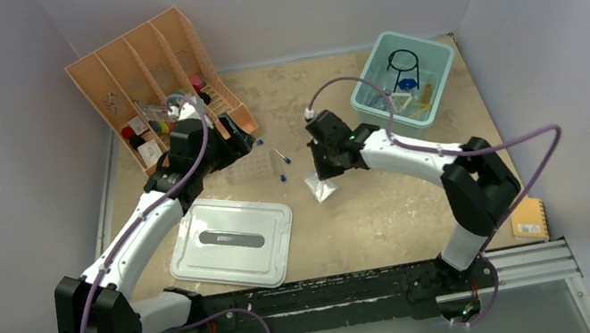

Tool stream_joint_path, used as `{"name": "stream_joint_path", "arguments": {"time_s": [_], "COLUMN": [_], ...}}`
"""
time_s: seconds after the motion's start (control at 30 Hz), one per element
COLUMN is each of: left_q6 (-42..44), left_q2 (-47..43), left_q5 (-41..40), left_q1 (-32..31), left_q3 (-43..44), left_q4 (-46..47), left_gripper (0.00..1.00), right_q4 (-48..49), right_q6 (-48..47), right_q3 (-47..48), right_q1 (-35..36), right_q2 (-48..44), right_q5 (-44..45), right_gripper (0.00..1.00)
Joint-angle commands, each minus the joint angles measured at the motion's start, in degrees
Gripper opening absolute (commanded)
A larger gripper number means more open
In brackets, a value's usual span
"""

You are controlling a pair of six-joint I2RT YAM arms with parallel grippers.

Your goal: Organize the chemistry lab equipment

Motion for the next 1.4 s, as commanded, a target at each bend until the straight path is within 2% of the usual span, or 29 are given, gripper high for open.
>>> {"name": "stream_joint_path", "arguments": {"time_s": [0.0, 0.1, 0.37, 0.57, 0.73, 1.1, 1.37], "left_q6": [-0.72, -2.06, -0.85, 0.13, 0.41, 1.23, 2.24], "left_q2": [-0.75, 0.5, 0.14, -0.72, -0.5, 0.42, 0.78], "left_q5": [7.07, 10.43, 9.12, 7.58, 6.95, 5.81, 3.31], "left_q1": [-0.22, -0.22, -0.22, -0.22, -0.22, -0.22, -0.22], "left_q3": [-0.73, -0.61, -0.04, -0.04, -0.03, 1.29, 2.48], "left_q4": [7.69, 10.14, 8.92, 7.59, 7.34, 5.94, 4.1], "left_gripper": [0.77, 0.77, 0.76, 0.77, 0.77, 0.76, 0.77], "right_q4": [4.89, 5.32, -1.38, -5.32, -6.31, -5.14, -3.49], "right_q6": [-1.64, -2.02, -7.58, -8.63, -6.29, -4.8, -6.49], "right_q3": [5.28, 8.34, 18.87, 20.77, 20.86, 25.91, 30.78], "right_q1": [-4.7, -7.66, -18.86, -29.71, -36.99, -38.19, -38.23], "right_q2": [-7.16, -9.44, -11.76, -13.03, -9.93, 4.56, 11.37], "right_q5": [-4.84, -5.1, 0.35, 2.68, -1.46, -3.29, -4.51], "right_gripper": [0.0, 0.0, 0.0, 0.0, 0.0, 0.0, 0.0]}}
